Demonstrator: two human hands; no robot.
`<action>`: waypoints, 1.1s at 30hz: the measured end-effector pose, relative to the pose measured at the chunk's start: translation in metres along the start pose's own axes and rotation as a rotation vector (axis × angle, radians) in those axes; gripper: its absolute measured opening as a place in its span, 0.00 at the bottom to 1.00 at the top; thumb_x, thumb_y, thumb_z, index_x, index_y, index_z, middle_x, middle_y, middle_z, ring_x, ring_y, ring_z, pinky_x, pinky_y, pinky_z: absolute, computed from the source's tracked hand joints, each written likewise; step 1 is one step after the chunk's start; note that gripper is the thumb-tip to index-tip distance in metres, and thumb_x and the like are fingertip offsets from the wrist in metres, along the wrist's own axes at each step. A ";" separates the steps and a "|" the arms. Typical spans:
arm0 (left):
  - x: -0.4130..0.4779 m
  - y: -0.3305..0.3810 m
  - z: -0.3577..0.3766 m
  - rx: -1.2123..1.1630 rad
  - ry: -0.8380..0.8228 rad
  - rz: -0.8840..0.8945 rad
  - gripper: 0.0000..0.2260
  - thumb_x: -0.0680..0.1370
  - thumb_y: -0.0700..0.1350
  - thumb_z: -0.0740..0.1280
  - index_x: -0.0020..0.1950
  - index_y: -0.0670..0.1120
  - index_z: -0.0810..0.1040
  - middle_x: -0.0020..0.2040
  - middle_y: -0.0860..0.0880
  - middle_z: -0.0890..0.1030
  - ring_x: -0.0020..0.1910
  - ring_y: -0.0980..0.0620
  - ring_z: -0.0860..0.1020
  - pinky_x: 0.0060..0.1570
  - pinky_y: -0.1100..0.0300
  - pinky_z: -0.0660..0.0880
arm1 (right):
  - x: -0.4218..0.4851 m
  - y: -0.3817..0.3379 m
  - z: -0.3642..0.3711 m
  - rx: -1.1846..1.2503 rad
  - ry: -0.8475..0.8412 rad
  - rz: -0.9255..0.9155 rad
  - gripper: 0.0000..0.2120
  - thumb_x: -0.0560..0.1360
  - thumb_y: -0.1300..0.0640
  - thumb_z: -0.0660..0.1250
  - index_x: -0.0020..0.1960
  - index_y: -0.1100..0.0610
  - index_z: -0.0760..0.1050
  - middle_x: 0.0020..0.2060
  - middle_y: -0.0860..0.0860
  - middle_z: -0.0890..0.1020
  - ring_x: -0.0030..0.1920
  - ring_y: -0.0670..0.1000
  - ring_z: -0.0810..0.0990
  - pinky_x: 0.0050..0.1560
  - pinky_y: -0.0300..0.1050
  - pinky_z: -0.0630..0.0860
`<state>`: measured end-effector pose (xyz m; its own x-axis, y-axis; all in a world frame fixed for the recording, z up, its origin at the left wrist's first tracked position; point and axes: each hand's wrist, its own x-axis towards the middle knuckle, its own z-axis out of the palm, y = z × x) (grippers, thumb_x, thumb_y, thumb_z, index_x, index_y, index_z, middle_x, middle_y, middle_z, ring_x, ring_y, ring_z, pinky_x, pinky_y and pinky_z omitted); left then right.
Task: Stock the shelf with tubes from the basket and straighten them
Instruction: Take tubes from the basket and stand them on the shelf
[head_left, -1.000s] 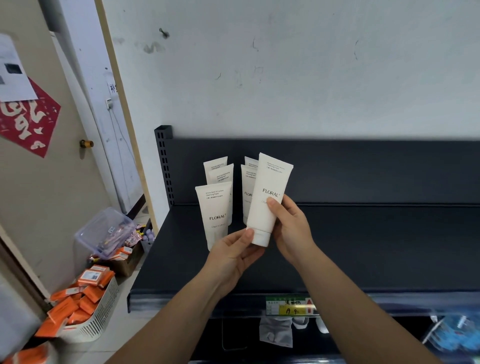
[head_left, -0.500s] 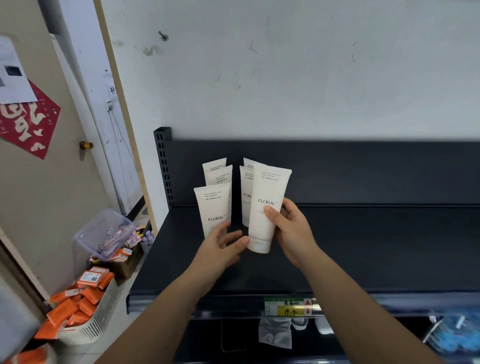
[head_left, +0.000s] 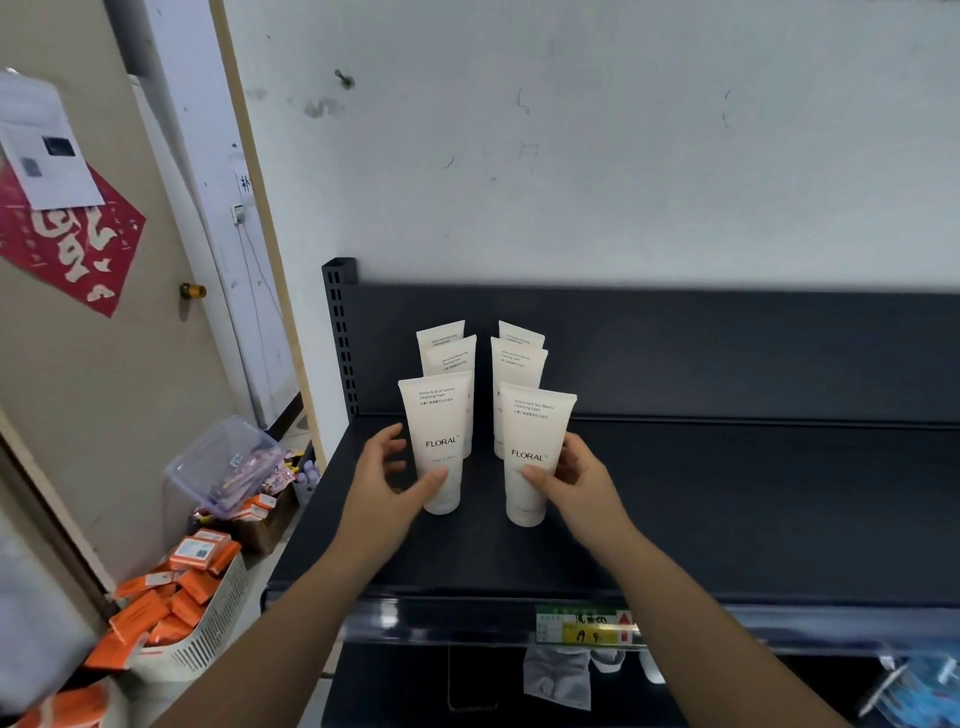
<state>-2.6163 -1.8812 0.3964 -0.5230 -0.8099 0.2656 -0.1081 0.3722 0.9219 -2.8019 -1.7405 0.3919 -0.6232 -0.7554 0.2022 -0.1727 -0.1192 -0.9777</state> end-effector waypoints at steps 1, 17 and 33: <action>0.003 -0.002 0.003 0.015 -0.052 -0.009 0.28 0.73 0.49 0.74 0.69 0.56 0.66 0.58 0.60 0.73 0.55 0.63 0.74 0.47 0.68 0.71 | 0.001 0.001 0.000 -0.026 -0.009 -0.005 0.19 0.74 0.60 0.73 0.61 0.47 0.73 0.57 0.45 0.82 0.59 0.45 0.80 0.57 0.45 0.79; 0.042 -0.011 0.041 -0.018 0.005 -0.037 0.22 0.75 0.46 0.72 0.63 0.56 0.66 0.53 0.64 0.76 0.51 0.61 0.78 0.43 0.67 0.73 | 0.036 0.010 0.014 -0.237 0.067 -0.045 0.22 0.76 0.55 0.70 0.68 0.48 0.69 0.58 0.44 0.80 0.59 0.43 0.78 0.59 0.43 0.77; 0.020 -0.016 -0.003 0.462 -0.299 -0.130 0.32 0.79 0.58 0.62 0.79 0.48 0.53 0.78 0.49 0.58 0.76 0.48 0.59 0.71 0.55 0.60 | -0.009 -0.011 0.003 -0.746 -0.124 0.137 0.31 0.78 0.41 0.62 0.75 0.56 0.62 0.71 0.52 0.69 0.66 0.49 0.71 0.62 0.41 0.67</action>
<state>-2.6228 -1.9047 0.3880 -0.6900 -0.7238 0.0049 -0.5111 0.4921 0.7047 -2.7915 -1.7342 0.4006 -0.5938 -0.8040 0.0315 -0.5965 0.4136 -0.6879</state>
